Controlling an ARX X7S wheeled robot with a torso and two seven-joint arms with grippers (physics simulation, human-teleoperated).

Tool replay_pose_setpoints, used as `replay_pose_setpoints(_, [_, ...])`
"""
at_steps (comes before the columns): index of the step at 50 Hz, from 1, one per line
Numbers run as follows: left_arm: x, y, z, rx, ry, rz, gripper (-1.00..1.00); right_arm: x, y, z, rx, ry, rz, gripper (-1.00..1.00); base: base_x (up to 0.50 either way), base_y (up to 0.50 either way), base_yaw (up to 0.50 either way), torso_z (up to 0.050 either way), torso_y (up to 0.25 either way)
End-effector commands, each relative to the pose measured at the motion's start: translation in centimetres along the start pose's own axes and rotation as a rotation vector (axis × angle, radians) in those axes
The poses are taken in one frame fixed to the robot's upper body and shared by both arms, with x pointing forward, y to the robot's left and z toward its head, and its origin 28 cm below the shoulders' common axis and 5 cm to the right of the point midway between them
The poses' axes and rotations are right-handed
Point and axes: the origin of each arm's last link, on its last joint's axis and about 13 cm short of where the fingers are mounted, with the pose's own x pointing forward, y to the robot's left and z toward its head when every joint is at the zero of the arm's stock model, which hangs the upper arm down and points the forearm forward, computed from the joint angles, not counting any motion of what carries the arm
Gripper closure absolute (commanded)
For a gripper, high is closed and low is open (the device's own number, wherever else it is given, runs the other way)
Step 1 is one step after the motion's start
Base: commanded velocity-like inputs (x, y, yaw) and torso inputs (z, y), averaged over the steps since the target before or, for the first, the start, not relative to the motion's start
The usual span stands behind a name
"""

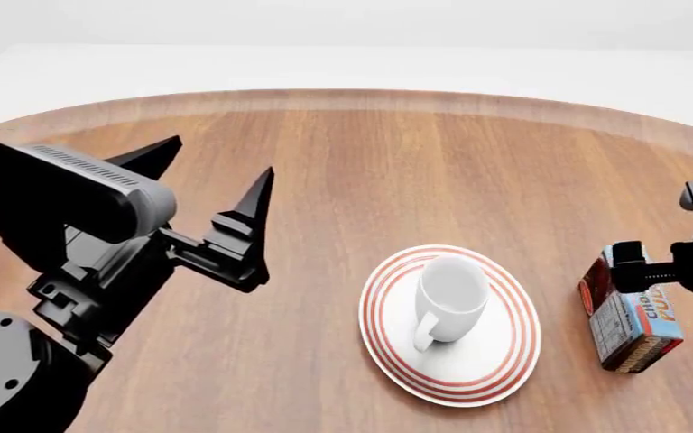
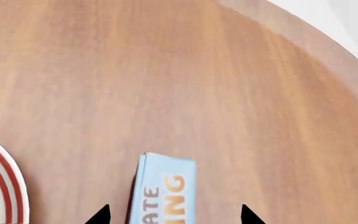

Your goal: Pick up the white mug and put it on the plate, and put the chocolate pudding to the right of the plate.

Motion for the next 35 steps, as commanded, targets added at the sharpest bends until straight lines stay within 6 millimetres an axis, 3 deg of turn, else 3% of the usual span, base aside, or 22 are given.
replay_pose_setpoints(1, [0.2,0.0,0.4,0.005,-0.038,-0.019,-1.00,-2.1,-0.1,3.4,-0.024,-0.078,0.018,-1.00,0.00,0.00,0.00,0.000,0.000])
replay_pose_setpoints(9, [0.2,0.1,0.3,0.005,-0.040,-0.019,-1.00,-3.6,0.0,5.8,-0.056,-0.142,0.041,-1.00,0.00,0.00,0.00,0.000,0.000])
replay_pose_setpoints(21, [-0.1,0.2,0.5,0.005,-0.042,-0.012,-1.00,-6.3,-0.6,7.5,-0.112,-0.222,0.053,-1.00,0.00,0.00,0.00,0.000,0.000])
replay_pose_setpoints(30, [-0.3,0.2,0.7,0.006,-0.047,-0.009,-1.00,-11.1,-0.5,9.1,-0.243,-0.346,0.058,-1.00,0.00,0.00,0.00,0.000,0.000])
replay_pose_setpoints(35, [-0.4,0.1,0.6,0.003,-0.047,-0.009,-1.00,-12.8,-0.2,8.8,-0.291,-0.396,0.068,-1.00,0.00,0.00,0.00,0.000,0.000])
